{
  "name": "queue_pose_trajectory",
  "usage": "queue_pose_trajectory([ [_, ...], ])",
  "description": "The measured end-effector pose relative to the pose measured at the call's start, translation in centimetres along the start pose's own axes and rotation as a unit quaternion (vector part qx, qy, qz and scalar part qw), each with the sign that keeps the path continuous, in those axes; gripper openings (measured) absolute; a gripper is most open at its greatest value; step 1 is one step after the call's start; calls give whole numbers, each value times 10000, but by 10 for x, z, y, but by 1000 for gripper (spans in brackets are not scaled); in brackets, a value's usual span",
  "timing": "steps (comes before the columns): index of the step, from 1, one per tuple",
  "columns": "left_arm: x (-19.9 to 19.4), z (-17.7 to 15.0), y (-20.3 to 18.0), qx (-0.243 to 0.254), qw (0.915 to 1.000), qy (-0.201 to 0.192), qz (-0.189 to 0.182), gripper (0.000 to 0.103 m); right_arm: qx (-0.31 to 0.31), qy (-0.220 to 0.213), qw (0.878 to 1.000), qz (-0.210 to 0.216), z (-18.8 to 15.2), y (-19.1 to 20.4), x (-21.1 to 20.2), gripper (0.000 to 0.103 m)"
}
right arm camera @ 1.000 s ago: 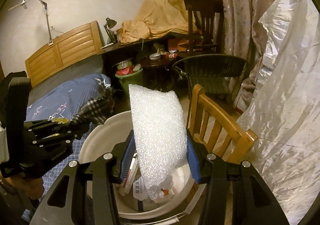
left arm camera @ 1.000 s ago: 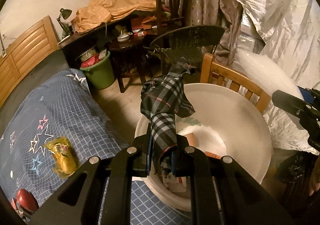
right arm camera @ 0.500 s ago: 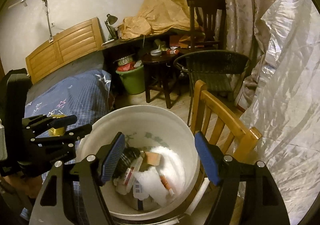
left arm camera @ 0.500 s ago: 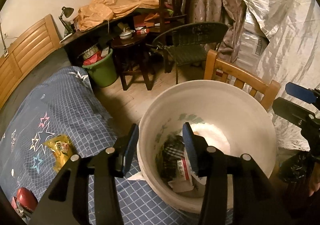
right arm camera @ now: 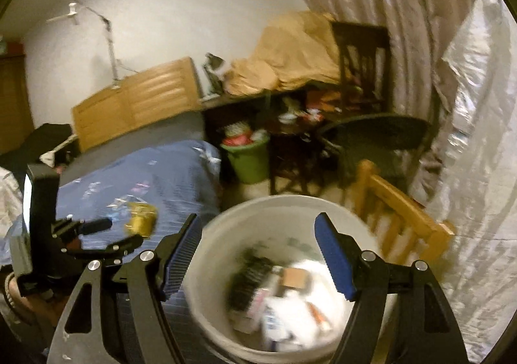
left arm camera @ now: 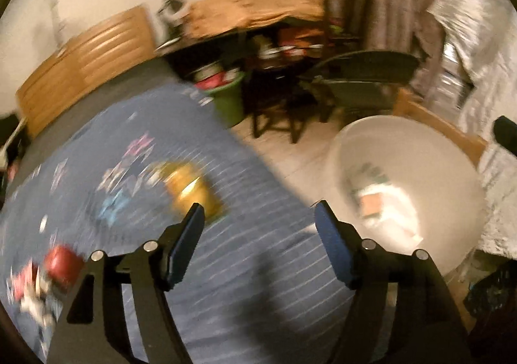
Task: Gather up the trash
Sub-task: 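Swing both tools back from the bucket to the bed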
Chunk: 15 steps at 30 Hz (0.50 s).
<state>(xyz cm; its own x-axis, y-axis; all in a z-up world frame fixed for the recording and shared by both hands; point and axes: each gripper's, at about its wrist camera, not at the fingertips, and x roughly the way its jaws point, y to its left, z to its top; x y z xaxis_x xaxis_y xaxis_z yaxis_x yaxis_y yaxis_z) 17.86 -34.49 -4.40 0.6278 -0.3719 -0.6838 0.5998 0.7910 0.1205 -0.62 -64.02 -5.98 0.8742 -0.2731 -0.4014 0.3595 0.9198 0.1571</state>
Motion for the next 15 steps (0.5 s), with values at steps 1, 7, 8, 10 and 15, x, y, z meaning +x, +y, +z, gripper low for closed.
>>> queue_pose_trajectory([
  [1, -3, -7, 12, -122, 9999, 15, 111, 68, -55, -47, 9999, 111, -3, 12, 0, 73],
  [7, -42, -66, 108, -1094, 9894, -58, 954, 71, -313, 267, 9954, 864, -25, 88, 22, 73],
  [8, -52, -77, 127, -1294, 9853, -82, 1112, 71, -335, 356, 9940, 976, -28, 100, 26, 73],
  [10, -68, -96, 159, -1692, 9752, -106, 1426, 73, -373, 553, 9895, 1280, -35, 130, 37, 73],
  [15, -101, -148, 254, -3125, 9250, -120, 2158, 73, -541, 930, 9742, 1985, -55, 213, 53, 73],
])
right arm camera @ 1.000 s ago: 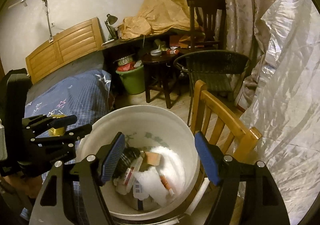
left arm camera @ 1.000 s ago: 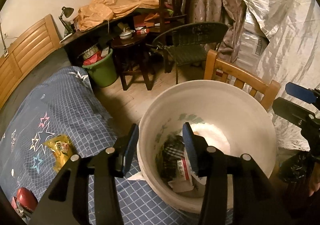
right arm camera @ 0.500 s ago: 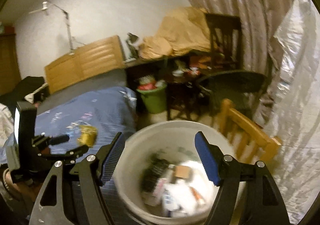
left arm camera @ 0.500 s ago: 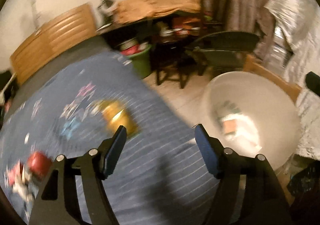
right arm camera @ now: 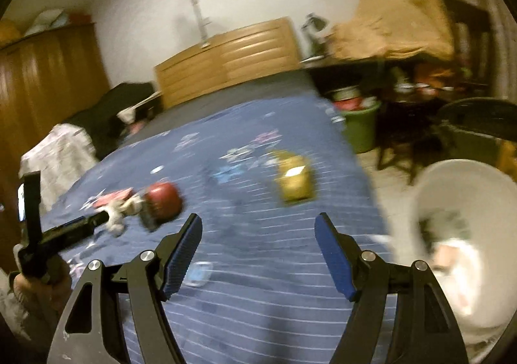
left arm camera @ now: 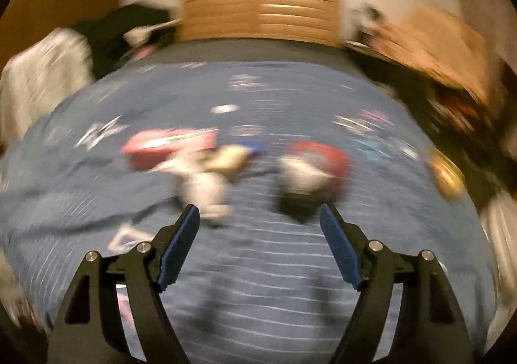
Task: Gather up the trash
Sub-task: 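Swing both tools back from the bucket to the bed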
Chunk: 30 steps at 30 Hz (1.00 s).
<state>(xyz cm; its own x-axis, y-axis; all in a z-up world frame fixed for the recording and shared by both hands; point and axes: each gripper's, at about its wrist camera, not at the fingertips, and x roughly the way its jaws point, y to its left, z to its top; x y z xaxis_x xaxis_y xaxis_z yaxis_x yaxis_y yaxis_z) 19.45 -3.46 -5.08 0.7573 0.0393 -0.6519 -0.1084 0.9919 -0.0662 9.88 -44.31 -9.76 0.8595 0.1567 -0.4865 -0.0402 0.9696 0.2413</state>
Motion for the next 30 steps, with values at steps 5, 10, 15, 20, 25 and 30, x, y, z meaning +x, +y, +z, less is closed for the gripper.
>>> queue_pose_trajectory([
  [5, 38, 16, 48, -980, 9944, 372, 99, 73, -87, 251, 9990, 369, -11, 50, 24, 73],
  [10, 86, 15, 40, -933, 9920, 811, 247, 63, -83, 561, 9974, 450, -25, 75, 38, 73],
  [15, 70, 8, 53, -1174, 9898, 778, -228, 29, -89, 641, 9967, 480, -23, 78, 41, 73],
  [20, 4, 1, 76, -1080, 9931, 289, -363, 29, -242, 665, 9948, 738, -15, 86, 43, 73],
  [25, -14, -6, 102, -836, 9959, 352, -73, 29, -563, 817, 9873, 1239, -13, 126, 66, 69],
  [30, 10, -19, 133, -935, 9917, 867, 159, 30, -356, 1271, 9812, 1409, -9, 153, 115, 54],
])
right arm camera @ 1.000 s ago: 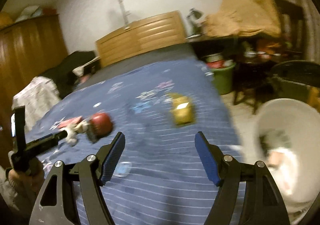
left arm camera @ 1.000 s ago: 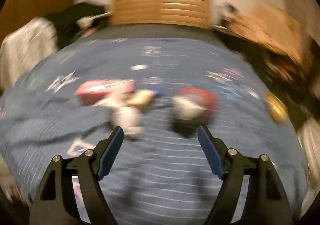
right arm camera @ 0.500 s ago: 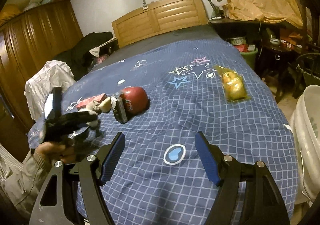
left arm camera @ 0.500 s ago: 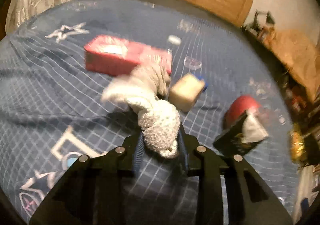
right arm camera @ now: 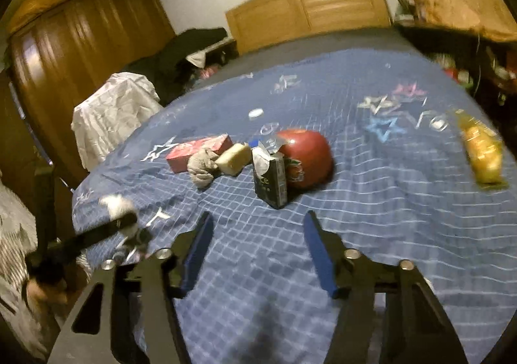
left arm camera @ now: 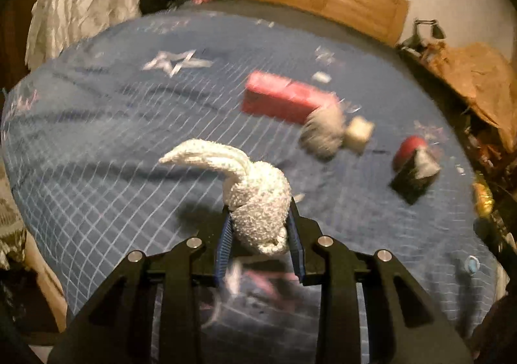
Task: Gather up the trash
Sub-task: 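Grasp the white towel with the left gripper while the right approaches the black tissue pack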
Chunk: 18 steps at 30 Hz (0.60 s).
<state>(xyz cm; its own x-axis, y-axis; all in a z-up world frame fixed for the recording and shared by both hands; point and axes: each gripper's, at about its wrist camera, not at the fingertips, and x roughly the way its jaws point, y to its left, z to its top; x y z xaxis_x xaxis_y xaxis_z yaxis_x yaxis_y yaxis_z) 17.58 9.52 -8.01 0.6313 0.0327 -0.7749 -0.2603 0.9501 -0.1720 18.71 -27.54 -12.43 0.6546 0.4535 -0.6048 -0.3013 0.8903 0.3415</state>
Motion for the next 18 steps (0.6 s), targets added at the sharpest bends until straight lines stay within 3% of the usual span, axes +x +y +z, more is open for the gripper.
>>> queue_pose_trajectory([
  [10, 23, -4, 17, -46, 9996, 211, -197, 32, 628, 566, 9944, -631, 14, 5, 99, 53],
  [13, 25, -3, 18, -9, 9995, 206, -246, 32, 761, 605, 9934, -611, 14, 1, 114, 27],
  [14, 26, -3, 17, -3, 9994, 208, -265, 32, 788, 619, 9932, -591, 14, 0, 116, 11],
  [18, 28, -3, 16, 47, 9994, 200, -282, 33, 684, 459, 9954, -489, 14, 0, 105, 7],
])
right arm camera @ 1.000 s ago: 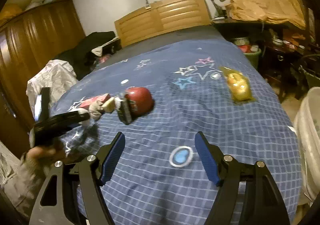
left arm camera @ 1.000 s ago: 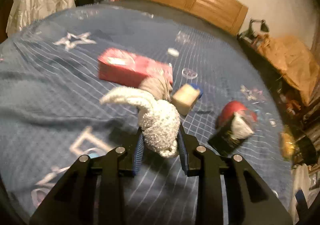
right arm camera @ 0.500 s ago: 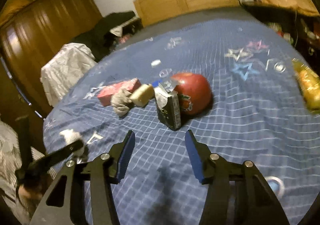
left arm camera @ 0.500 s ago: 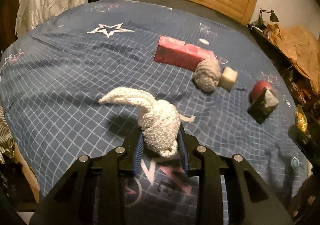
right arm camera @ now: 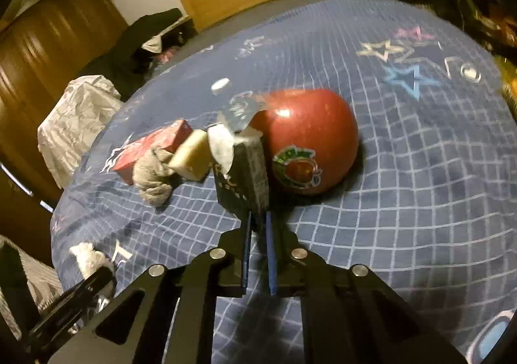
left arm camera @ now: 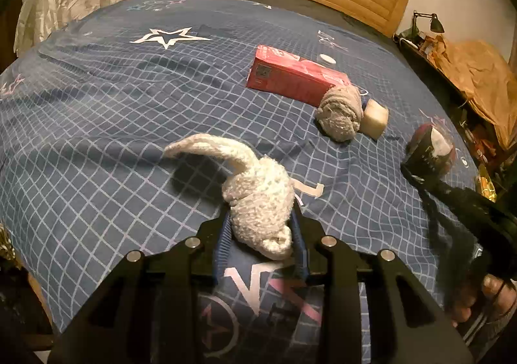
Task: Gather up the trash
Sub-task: 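Grasp the white towel with the left gripper while the right approaches the black tissue pack, then grasp the black tissue pack with the right gripper and lift it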
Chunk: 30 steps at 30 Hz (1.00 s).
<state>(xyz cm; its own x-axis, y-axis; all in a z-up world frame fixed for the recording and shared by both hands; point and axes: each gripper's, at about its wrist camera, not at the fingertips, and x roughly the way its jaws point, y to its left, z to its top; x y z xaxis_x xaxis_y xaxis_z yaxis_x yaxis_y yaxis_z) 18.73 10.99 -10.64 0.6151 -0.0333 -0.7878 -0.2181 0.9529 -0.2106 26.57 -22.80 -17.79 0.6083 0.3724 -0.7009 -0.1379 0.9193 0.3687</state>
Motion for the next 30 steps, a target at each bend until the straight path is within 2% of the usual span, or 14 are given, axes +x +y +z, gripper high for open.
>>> queue_pose_trajectory([
  [3, 0, 0, 0, -12, 10000, 5, -12, 33, -128, -69, 9999, 71, -5, 2, -19, 4],
  [9, -3, 0, -2, 38, 10000, 38, -52, 33, -262, -127, 9991, 308, -25, -7, -100, 1],
  [12, -2, -1, -3, 97, 9999, 68, -34, 33, -215, -1, 9995, 224, -35, -26, -127, 2],
  [14, -2, -2, -3, 106, 9999, 92, -23, 34, -269, 45, 9996, -26, -45, -37, -132, 3],
  [16, -4, -2, -3, 137, 9999, 90, -17, 37, -551, 34, 9984, -141, -55, -38, -138, 25],
  [17, -5, -2, -2, 150, 9999, 60, -7, 39, -679, 35, 9976, -163, -59, -35, -139, 63],
  [18, -7, -2, -1, 161, 9999, 30, -3, 42, -856, -20, 9962, -156, -62, -30, -140, 82],
  [20, -11, -3, 2, 174, 9998, -17, -25, 45, -1292, -176, 9915, -52, -65, -13, -139, 83],
  [23, -16, -4, 6, 158, 9998, -95, -63, 51, -1635, -31, 9865, -122, -61, 2, -114, 83],
  [28, -19, 1, 3, 180, 9994, -304, -54, 67, -2046, 217, 9783, -242, -52, 20, -72, 82],
  [29, -17, 3, 2, 195, 9992, -343, -5, 68, -2137, 248, 9763, -230, -51, 24, -66, 75],
  [30, -14, 6, 1, 186, 9992, -352, 38, 68, -2250, 292, 9735, -273, -51, 28, -59, 63],
])
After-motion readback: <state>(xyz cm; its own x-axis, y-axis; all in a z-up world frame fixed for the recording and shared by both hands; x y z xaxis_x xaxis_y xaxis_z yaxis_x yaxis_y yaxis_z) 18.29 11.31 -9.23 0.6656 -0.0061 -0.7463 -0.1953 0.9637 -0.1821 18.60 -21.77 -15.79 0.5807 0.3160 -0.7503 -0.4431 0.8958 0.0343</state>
